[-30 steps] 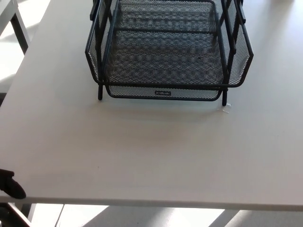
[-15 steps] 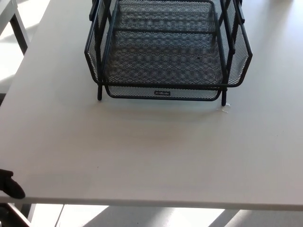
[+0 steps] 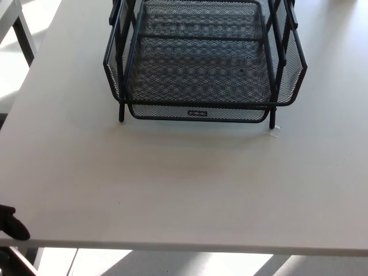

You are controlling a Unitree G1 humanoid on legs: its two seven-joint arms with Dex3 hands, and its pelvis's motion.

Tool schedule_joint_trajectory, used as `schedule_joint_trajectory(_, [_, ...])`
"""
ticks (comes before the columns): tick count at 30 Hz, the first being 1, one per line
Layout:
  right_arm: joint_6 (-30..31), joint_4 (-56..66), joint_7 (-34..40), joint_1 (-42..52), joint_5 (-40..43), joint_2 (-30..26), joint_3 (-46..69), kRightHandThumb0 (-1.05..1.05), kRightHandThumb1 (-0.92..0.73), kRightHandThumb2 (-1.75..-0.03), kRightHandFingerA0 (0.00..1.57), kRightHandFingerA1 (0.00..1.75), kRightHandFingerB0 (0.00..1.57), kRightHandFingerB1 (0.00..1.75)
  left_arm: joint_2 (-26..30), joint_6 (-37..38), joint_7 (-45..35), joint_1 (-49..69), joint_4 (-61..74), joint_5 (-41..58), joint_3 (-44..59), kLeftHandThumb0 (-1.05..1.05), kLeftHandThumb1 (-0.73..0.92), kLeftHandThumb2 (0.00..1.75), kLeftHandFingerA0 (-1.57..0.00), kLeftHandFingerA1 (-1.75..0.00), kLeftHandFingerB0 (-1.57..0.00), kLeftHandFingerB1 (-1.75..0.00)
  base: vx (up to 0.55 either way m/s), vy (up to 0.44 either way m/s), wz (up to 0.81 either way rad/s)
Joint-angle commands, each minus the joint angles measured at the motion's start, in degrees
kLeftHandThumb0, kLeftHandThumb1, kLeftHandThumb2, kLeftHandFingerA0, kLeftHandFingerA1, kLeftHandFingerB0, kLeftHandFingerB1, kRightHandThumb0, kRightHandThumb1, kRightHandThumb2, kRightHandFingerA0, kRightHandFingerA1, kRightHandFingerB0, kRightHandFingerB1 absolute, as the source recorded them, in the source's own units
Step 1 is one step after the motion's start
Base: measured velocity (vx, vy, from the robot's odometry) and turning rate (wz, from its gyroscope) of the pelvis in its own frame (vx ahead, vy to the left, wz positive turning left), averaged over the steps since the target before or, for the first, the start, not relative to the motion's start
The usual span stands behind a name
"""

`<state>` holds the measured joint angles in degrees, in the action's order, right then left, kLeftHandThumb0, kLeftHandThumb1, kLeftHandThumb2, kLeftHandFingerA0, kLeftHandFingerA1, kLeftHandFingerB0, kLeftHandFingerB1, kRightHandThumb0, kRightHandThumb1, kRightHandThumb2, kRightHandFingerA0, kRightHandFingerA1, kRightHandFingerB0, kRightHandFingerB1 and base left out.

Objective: The robot uses its right hand to grab the drawer kept on the middle of the desk and pull it out towards the robot

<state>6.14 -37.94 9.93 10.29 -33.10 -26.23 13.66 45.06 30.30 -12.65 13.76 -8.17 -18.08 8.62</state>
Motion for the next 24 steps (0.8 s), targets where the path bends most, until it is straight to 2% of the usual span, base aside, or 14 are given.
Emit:
schedule_joint_trajectory(1, [-1.52,0.4,1.32,0.8,4.51,-0.86,0.21,-0.52,-0.51,-0.56,1.0,1.05,0.28,0.31,0.19,1.34,1.04,0.15,-0.73,-1.17,0.37,-0.31,0.57,0.57,-0.79,-0.85,-0.79,-0.55,0.0,0.0,0.0])
schedule_joint_trajectory(2, [-1.91,-1.06,2.17,0.23,4.25,-1.21,-0.38,-0.55,-0.52,-0.56,1.02,1.03,0.29,0.31,0.15,1.83,1.43,0.08,-0.96,-1.38,0.37,-0.31,0.57,0.57,-0.79,-0.87,-0.79,-0.55,0.0,0.0,0.0])
schedule_joint_trajectory(3, [-2.26,-1.43,2.75,0.18,4.19,-1.38,-0.71,-0.54,-0.51,-0.56,1.05,1.09,0.3,0.31,0.08,1.88,1.66,0.08,-0.97,-1.53,0.39,-0.31,0.56,0.57,-0.79,-0.86,-0.79,-0.55,0.0,0.0,0.0])
schedule_joint_trajectory(4, [-2.11,-0.35,2.69,0.7,4.34,-1.42,-0.82,-0.62,-0.41,-0.79,1.03,1.06,0.24,0.43,0.03,1.56,1.66,0.13,-0.81,-1.58,0.4,-0.31,0.57,0.56,-0.78,-0.86,-0.79,-0.55,0.0,0.0,0.0])
schedule_joint_trajectory(6, [-0.17,2.26,2.53,1.72,3.7,-1.49,-1.53,-0.66,-0.42,-0.8,1.03,1.06,0.24,0.43,0.03,1.56,1.36,0.04,-1.04,-1.06,0.31,-0.31,0.57,0.57,-0.79,-0.85,-0.79,-0.55,0.0,0.0,0.0])
schedule_joint_trajectory(7, [-0.57,1.63,2.7,1.4,3.69,-1.87,-1.79,-0.59,-0.52,-0.57,1.02,1.08,0.31,0.31,-0.11,1.25,1.54,0.56,-0.63,-1.29,0.39,-0.3,0.57,0.56,-0.78,-0.85,-0.79,-0.55,0.0,0.0,0.0])
schedule_joint_trajectory(8, [-1.14,1.68,3.23,1.54,3.69,-2.07,-2.12,-0.57,-0.52,-0.57,1.03,1.13,0.32,0.32,-0.14,1.23,1.65,0.8,-0.46,-1.38,0.43,-0.3,0.57,0.57,-0.78,-0.85,-0.79,-0.55,0.0,0.0,0.0])
schedule_joint_trajectory(11, [-1.68,0.04,1.66,0.48,5.65,-2.63,-2.27,-0.53,-0.52,-0.56,1.02,1.13,0.31,0.31,-0.34,1.46,1.95,0.62,-0.84,-1.29,0.34,-0.31,0.57,0.56,-0.79,-0.88,-0.79,-0.55,0.0,0.0,0.0])
schedule_joint_trajectory(12, [-1.93,0.66,2.28,0.95,5.8,-2.53,-2.27,-0.58,-0.4,-0.8,1.05,1.1,0.26,0.45,-0.24,1.06,1.82,0.68,-0.67,-1.45,0.3,-0.32,0.57,0.57,-0.79,-0.87,-0.78,-0.55,0.0,0.0,0.0])
schedule_joint_trajectory(18, [-2.16,-0.59,3.79,0.58,5.71,-2.83,-3.44,-0.62,-0.41,-0.79,1.03,1.05,0.27,0.44,-0.25,0.84,1.82,0.85,-0.28,-1.6,0.41,-0.31,0.57,0.57,-0.79,-0.86,-0.79,-0.55,0.0,0.0,0.0])
schedule_joint_trajectory(22, [-3.55,-2.22,4.33,0.09,6.18,-3.32,-4.07,-0.61,-0.41,-0.8,1.03,1.08,0.27,0.45,-0.22,0.57,1.65,0.76,-0.37,-1.71,0.36,-0.3,0.57,0.56,-0.79,-0.86,-0.79,-0.55,0.0,0.0,0.0])
schedule_joint_trajectory(23, [-3.4,-2.21,4.42,0.06,6.29,-3.36,-4.24,-0.54,-0.53,-0.56,1.04,1.12,0.34,0.32,-0.38,0.63,1.57,0.67,-0.58,-1.33,0.37,-0.29,0.56,0.56,-0.8,-0.86,-0.8,-0.54,0.0,0.0,0.0])
schedule_joint_trajectory(24, [-3.35,-2.23,4.48,0.04,6.37,-3.4,-4.34,-0.54,-0.53,-0.56,1.04,1.12,0.34,0.32,-0.44,0.66,1.53,0.64,-0.67,-1.17,0.37,-0.29,0.56,0.56,-0.8,-0.86,-0.8,-0.54,0.0,0.0,0.0])
